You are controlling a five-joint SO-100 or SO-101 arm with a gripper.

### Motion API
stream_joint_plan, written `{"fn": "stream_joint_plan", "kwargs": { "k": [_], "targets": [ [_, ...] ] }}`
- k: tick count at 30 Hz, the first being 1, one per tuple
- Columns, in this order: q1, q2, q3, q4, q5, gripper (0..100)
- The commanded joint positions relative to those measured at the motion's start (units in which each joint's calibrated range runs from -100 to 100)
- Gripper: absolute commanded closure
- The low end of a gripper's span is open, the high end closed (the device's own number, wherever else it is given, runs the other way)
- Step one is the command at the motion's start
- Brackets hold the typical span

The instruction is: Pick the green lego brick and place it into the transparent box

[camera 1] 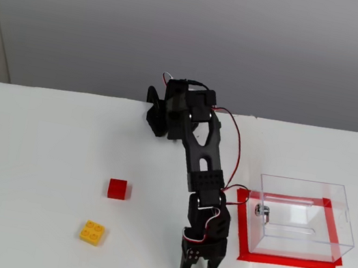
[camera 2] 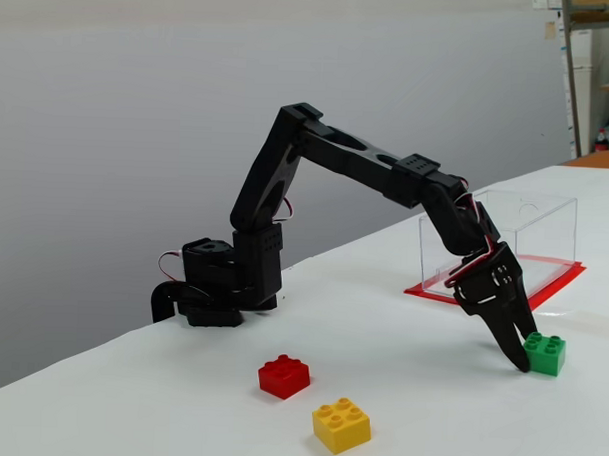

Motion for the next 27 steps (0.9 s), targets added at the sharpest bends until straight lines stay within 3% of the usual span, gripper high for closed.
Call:
{"fn": "stream_joint_plan", "kwargs": {
  "k": [1,16,27],
  "targets": [
    [0.9,-2.4,-2.6,0.0,0.0,88],
    [0.6,-12.9,-1.6,0.5,0.0,88],
    [-0.2,-31.5,5.3,6.9,-0.1,88]
  ]
}}
